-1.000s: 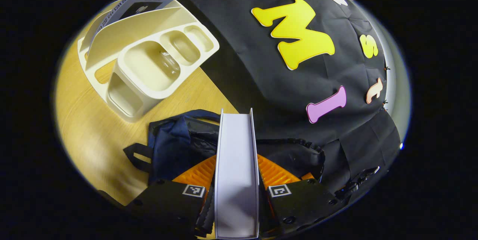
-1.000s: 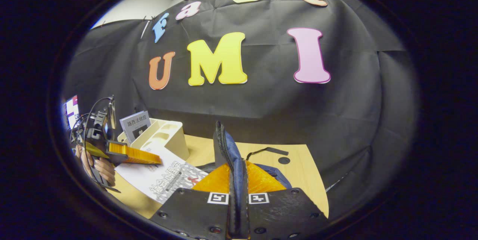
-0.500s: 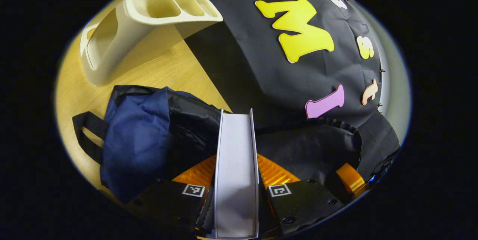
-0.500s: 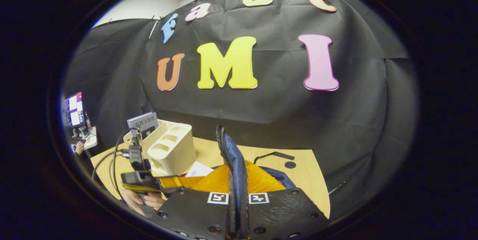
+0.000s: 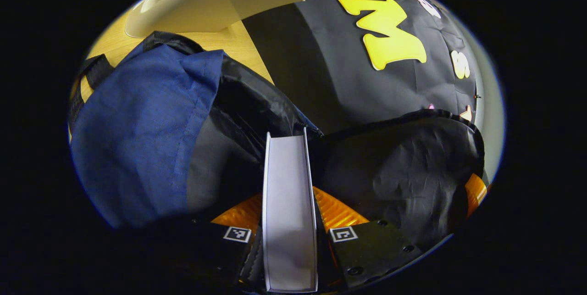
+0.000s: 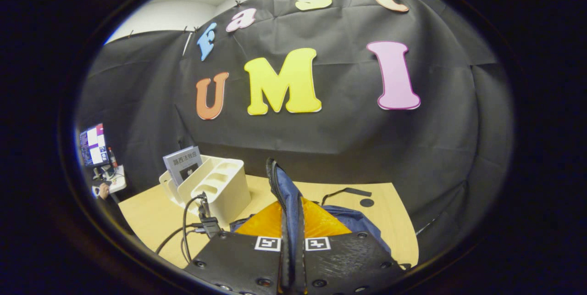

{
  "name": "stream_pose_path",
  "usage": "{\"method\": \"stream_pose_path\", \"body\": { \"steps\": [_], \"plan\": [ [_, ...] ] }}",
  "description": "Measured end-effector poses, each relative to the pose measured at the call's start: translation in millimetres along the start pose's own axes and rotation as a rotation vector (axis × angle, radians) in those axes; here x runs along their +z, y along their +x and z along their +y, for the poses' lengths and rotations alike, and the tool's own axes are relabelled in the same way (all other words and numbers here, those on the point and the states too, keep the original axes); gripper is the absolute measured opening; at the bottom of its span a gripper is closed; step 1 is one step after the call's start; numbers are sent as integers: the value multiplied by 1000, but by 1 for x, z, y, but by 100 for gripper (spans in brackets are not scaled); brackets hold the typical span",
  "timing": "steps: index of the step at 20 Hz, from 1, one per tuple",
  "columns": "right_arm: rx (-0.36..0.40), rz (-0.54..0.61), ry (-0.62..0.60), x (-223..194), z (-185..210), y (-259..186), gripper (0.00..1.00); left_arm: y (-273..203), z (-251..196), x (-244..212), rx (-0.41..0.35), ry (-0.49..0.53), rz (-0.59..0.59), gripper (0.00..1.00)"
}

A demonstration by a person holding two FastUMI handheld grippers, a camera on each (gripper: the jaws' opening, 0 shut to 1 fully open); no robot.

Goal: Open the schoolbag, grab two books from the bookshelf and put them into the schoolbag.

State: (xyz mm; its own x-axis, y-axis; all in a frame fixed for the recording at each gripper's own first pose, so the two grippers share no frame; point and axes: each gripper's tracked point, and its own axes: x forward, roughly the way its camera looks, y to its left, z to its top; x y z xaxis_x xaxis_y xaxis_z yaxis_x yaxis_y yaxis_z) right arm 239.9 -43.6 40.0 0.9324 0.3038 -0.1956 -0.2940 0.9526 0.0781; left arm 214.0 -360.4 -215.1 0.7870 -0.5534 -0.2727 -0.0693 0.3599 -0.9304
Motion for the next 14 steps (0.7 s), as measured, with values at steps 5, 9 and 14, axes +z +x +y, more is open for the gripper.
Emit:
{"method": "stream_pose_path", "body": {
  "steps": [5, 9, 14],
  "plan": [
    [-7, 5, 15, -5, -4, 2, 6, 2, 21, -4, 124, 167, 14, 77],
    [-28, 18, 36, -13, -14, 3, 3, -9, 32, 21, 239, 401, -7, 80],
    [-57, 23, 43, -20, -25, 1, 5, -34, 27, 37, 250, 491, 15, 84]
  ]
}}
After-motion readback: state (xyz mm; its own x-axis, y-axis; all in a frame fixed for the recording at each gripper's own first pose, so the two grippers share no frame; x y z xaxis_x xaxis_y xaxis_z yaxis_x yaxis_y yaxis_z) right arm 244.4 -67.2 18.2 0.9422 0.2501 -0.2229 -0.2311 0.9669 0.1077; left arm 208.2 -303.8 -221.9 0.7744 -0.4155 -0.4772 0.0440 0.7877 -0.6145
